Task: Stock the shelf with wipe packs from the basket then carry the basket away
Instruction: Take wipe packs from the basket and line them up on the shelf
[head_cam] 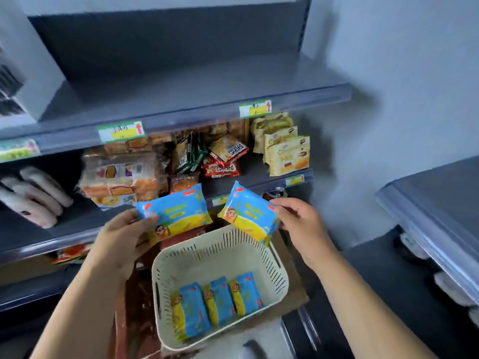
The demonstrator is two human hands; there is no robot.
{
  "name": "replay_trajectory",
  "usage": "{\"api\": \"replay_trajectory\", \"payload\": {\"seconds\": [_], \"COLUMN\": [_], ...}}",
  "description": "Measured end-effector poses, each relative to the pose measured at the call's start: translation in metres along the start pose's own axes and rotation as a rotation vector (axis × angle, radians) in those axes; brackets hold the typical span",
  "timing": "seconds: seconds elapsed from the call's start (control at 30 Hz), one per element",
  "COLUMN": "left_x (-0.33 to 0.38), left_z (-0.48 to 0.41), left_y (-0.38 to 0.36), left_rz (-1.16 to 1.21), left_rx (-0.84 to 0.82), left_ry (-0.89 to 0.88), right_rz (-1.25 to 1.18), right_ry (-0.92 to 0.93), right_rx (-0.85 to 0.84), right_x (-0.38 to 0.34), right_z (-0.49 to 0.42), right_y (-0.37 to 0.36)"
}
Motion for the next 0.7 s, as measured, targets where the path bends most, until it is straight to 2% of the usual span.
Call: {"api": "replay_trajectory", "payload": {"seconds": [0.3,0.53,0.7], "left_x": [0.008,-0.019,-0.041], "left_z": [0.068,0.135,0.186], "left_y": [-0.033,-0.042,-0.082], "left_rz": [-0.048,-0.121,-0.153], "left_rx": [-0.294,-0.436,-0.602], "left_ry": [-0.075,-0.070,-0.026], "right_rz": [0.198,0.127,0.099], "right_ry": [0.075,0.052,0.031], "right_rx": [0.214,0.450,0.593], "right_x": [-0.051,-0.032,-0.025], "right_z": [0.119,0.262,0.356], "right_y": [0.037,0.041,0.054]}}
Point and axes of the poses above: each hand's wrist, its own z-axis away from the middle knuckle, its own y-axis out of the back of the hand, x = y × z, the point moved 9 cm from there along -z, towards the middle knuckle, and after that the axes turned 10 degrees about -x, right-handed, at the moved point
